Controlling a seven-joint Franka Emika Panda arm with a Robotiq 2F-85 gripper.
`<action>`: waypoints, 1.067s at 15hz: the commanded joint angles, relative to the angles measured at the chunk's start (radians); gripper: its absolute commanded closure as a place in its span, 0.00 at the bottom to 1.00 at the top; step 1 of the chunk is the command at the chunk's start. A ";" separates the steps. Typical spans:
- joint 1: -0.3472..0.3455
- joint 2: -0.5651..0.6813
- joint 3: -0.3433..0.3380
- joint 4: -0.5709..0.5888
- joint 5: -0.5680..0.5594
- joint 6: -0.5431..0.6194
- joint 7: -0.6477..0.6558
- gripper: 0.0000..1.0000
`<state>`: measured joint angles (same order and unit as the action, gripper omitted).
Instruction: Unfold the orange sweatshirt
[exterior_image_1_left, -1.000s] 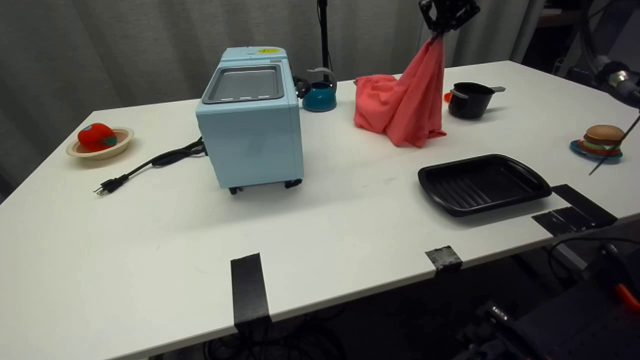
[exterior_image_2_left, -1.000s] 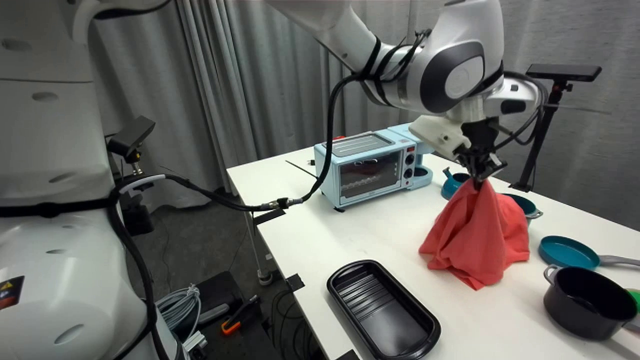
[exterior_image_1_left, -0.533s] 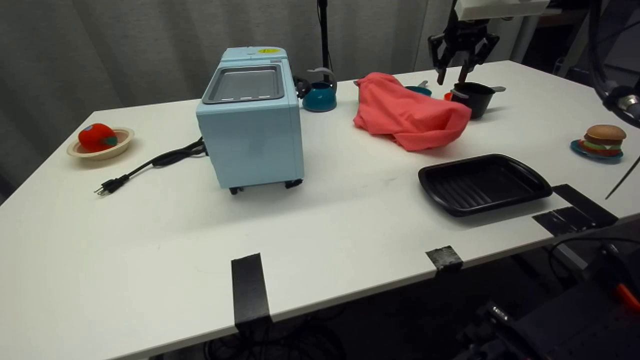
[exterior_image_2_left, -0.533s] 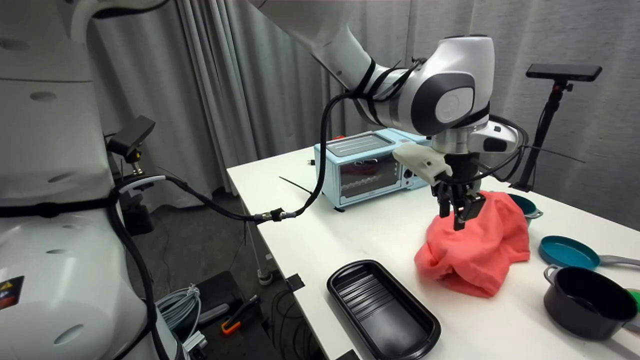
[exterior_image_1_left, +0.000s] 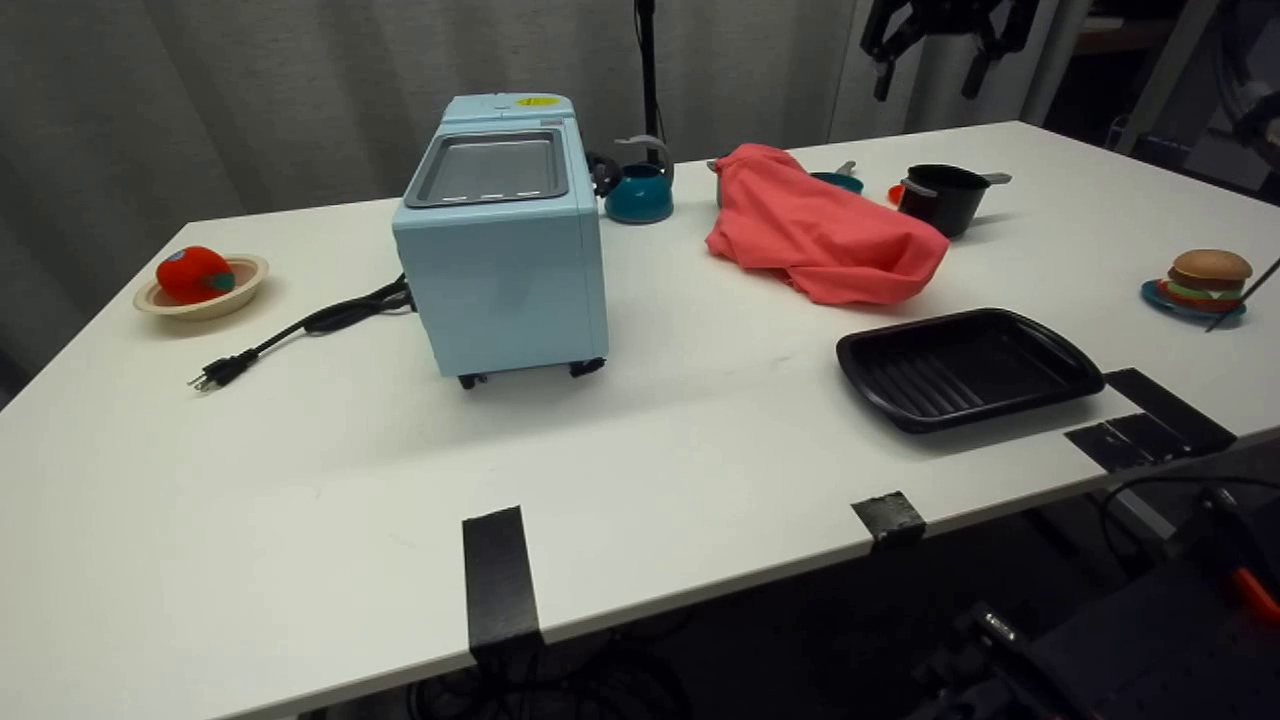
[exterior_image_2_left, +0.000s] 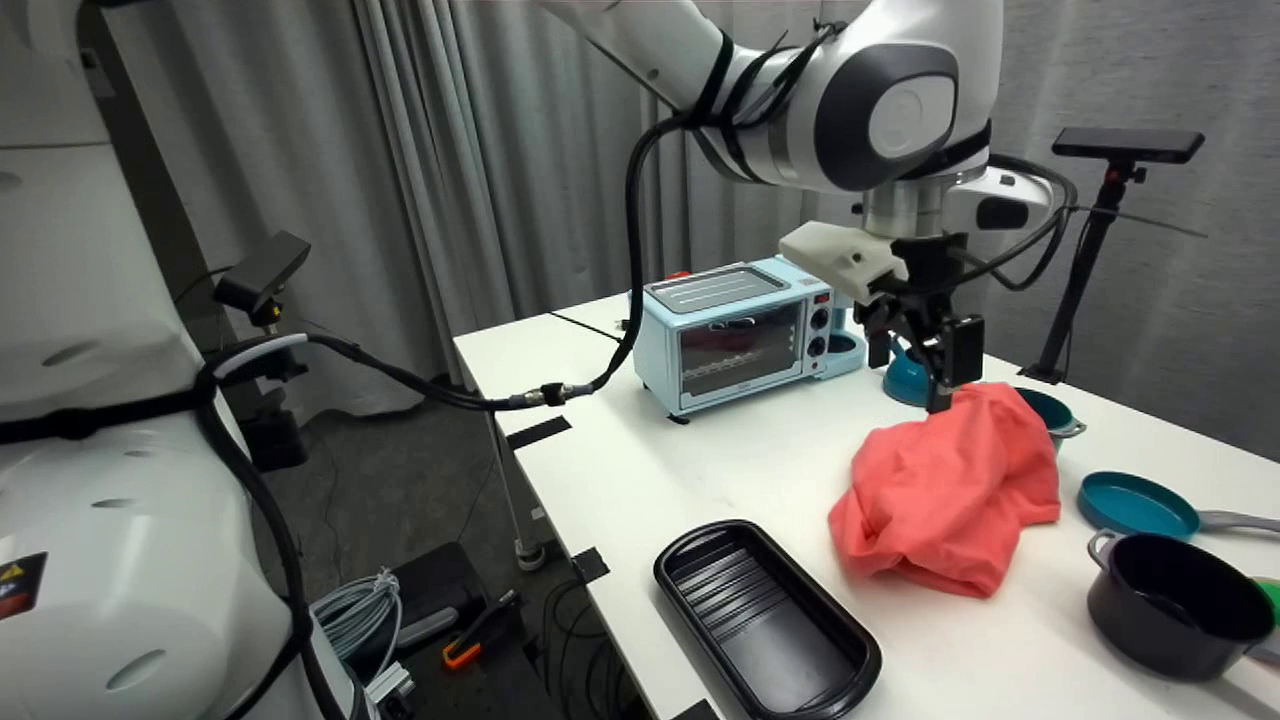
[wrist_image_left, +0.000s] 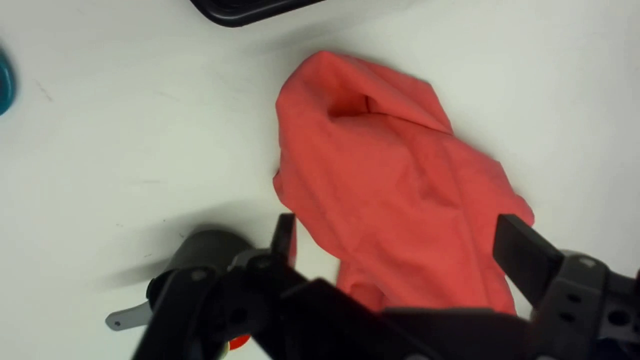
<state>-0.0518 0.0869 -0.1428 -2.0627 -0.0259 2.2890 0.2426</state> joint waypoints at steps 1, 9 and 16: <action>-0.026 -0.118 0.008 -0.008 0.018 -0.051 -0.048 0.00; -0.048 -0.234 0.015 0.006 -0.001 -0.017 -0.039 0.00; -0.050 -0.256 0.015 -0.005 0.000 -0.017 -0.041 0.00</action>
<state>-0.0841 -0.1700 -0.1433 -2.0704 -0.0311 2.2748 0.2057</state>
